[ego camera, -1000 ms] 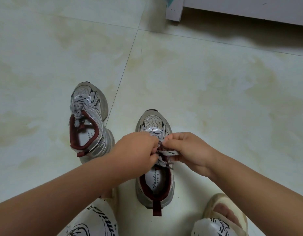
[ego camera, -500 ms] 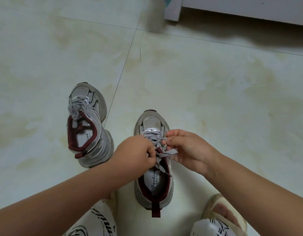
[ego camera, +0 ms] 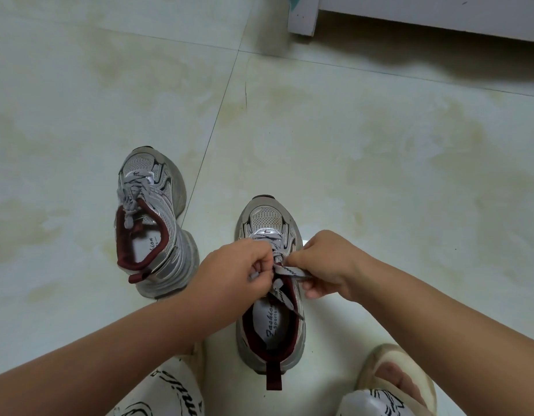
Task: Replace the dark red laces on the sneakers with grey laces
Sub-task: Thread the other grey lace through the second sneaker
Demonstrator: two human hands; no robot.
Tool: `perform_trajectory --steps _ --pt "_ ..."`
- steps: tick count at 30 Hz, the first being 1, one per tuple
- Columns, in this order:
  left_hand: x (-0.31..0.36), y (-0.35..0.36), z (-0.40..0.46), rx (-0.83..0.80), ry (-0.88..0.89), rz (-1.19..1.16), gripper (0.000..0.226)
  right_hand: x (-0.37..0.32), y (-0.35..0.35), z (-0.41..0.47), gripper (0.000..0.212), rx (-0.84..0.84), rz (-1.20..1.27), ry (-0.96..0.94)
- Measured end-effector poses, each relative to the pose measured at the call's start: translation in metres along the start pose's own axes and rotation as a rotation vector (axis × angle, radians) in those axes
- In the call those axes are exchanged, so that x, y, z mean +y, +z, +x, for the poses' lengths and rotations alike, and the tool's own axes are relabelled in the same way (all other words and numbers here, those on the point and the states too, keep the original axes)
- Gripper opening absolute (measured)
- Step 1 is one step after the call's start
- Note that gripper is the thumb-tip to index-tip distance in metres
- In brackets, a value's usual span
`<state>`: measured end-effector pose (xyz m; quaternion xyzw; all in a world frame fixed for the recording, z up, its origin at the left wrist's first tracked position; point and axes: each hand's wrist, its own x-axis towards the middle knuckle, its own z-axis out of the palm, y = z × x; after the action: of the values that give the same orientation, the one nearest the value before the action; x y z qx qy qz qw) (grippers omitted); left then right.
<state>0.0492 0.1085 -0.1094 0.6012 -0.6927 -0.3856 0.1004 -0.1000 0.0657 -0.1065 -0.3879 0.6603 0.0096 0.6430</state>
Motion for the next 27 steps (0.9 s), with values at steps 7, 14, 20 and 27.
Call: perform_trajectory --steps 7,14,20,27 --pt "0.001 -0.006 0.006 -0.082 0.013 -0.056 0.01 0.004 0.0 0.001 0.019 -0.062 0.385 0.028" --pt "0.0 -0.003 0.005 -0.078 -0.026 -0.071 0.041 0.021 0.0 0.013 0.028 -0.171 0.75 0.052" --pt "0.012 0.001 0.011 0.097 -0.099 0.113 0.019 0.023 -0.002 0.021 0.019 -0.193 1.053 0.056" --pt "0.013 0.001 0.023 -0.051 -0.055 0.249 0.033 0.021 -0.012 0.021 0.024 -0.252 1.051 0.014"
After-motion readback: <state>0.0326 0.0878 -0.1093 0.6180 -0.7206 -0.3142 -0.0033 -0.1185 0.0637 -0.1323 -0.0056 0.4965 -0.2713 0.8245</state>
